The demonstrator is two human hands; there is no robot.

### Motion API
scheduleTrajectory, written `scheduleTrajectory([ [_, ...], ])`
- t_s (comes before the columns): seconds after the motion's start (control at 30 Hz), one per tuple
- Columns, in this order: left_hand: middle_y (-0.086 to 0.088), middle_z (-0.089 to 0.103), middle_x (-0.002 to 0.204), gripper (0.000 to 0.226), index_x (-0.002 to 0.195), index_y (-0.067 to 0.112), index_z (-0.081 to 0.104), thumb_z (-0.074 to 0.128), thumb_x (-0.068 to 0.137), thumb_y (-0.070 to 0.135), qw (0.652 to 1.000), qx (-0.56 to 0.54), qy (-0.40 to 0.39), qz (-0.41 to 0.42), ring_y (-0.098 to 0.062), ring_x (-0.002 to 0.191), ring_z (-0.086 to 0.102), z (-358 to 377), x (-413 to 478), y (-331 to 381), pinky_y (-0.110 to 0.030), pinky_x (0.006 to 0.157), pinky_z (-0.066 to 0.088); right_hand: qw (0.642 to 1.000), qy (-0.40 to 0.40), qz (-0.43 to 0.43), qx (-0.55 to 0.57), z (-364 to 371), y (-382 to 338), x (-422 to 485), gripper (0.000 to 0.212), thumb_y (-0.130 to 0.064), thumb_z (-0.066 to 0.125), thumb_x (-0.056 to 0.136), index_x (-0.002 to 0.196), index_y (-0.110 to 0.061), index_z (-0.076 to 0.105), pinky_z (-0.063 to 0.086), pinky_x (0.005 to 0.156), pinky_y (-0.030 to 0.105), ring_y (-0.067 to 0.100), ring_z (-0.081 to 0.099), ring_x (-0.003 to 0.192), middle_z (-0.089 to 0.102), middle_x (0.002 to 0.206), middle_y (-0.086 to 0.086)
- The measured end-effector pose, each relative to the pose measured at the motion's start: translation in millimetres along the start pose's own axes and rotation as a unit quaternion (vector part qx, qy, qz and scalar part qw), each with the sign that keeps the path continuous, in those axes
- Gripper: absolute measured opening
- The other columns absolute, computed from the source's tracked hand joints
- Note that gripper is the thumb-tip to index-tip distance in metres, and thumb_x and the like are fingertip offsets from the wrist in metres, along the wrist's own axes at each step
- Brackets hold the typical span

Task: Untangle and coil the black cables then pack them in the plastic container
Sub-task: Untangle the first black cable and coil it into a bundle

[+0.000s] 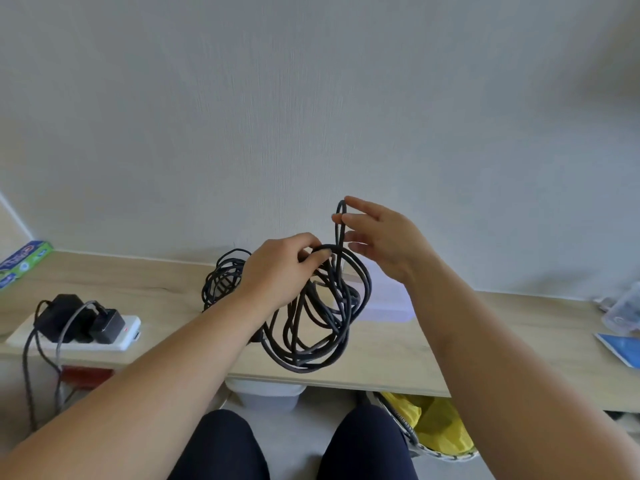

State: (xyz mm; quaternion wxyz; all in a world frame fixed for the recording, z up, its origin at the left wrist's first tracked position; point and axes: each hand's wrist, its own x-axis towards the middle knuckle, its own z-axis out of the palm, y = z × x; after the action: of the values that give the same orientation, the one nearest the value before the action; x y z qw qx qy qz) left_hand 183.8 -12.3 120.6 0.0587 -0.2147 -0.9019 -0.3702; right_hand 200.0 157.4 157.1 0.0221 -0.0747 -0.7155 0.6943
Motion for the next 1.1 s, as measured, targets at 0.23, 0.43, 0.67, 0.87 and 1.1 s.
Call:
scheduleTrajectory([
  [0.23,0.009,0.059,0.088,0.026,0.107,0.023,0.063,0.053,0.093,0.041,0.997,0.021,-0.001,0.077,-0.012,0.088,0.052,6,-2,0,-0.023,0.067,0.037,0.994,0.016,-0.094,-0.045,2,2,-7,0.042,-0.004,0.064,0.087,0.123,-0.02,0.05,0.058,0.077,0.035,0.02,0.068,0.079,0.069,0.097,0.008],
  [0.43,0.006,0.066,0.096,0.021,0.104,0.018,0.062,0.057,0.091,0.035,0.991,-0.062,-0.05,0.106,-0.011,0.094,0.06,-5,1,4,-0.027,0.082,0.047,0.991,-0.028,-0.099,0.088,-1,-7,-7,0.052,0.009,0.062,0.084,0.126,-0.018,0.047,0.058,0.075,0.036,0.024,0.07,0.093,0.057,0.115,0.009],
  [0.67,0.007,0.065,0.081,0.024,0.103,0.02,0.061,0.05,0.094,0.039,0.993,0.006,0.052,0.109,-0.013,0.073,0.06,1,-7,4,-0.029,0.065,0.046,0.982,-0.022,-0.13,-0.133,-2,-4,-11,0.017,-0.02,0.059,0.092,0.109,-0.023,0.057,0.057,0.077,0.026,0.011,0.066,0.099,0.069,0.106,0.0],
  [0.87,0.016,0.061,0.082,0.014,0.1,0.017,0.058,0.059,0.091,0.028,0.986,-0.063,0.008,0.153,-0.003,0.076,0.059,0,-5,10,-0.009,0.069,0.041,0.969,0.009,-0.141,-0.202,-7,-2,-12,0.024,-0.019,0.067,0.087,0.108,-0.023,0.058,0.053,0.09,0.035,0.0,0.065,0.098,0.07,0.107,-0.012],
  [1.1,0.017,0.062,0.08,0.009,0.093,0.021,0.064,0.059,0.092,0.027,0.99,-0.104,0.036,0.09,-0.009,0.074,0.064,2,-1,7,-0.028,0.069,0.051,0.977,-0.041,-0.149,-0.149,-6,-9,-25,0.014,-0.018,0.055,0.094,0.108,-0.021,0.055,0.055,0.082,0.036,0.01,0.067,0.098,0.068,0.113,-0.014],
])
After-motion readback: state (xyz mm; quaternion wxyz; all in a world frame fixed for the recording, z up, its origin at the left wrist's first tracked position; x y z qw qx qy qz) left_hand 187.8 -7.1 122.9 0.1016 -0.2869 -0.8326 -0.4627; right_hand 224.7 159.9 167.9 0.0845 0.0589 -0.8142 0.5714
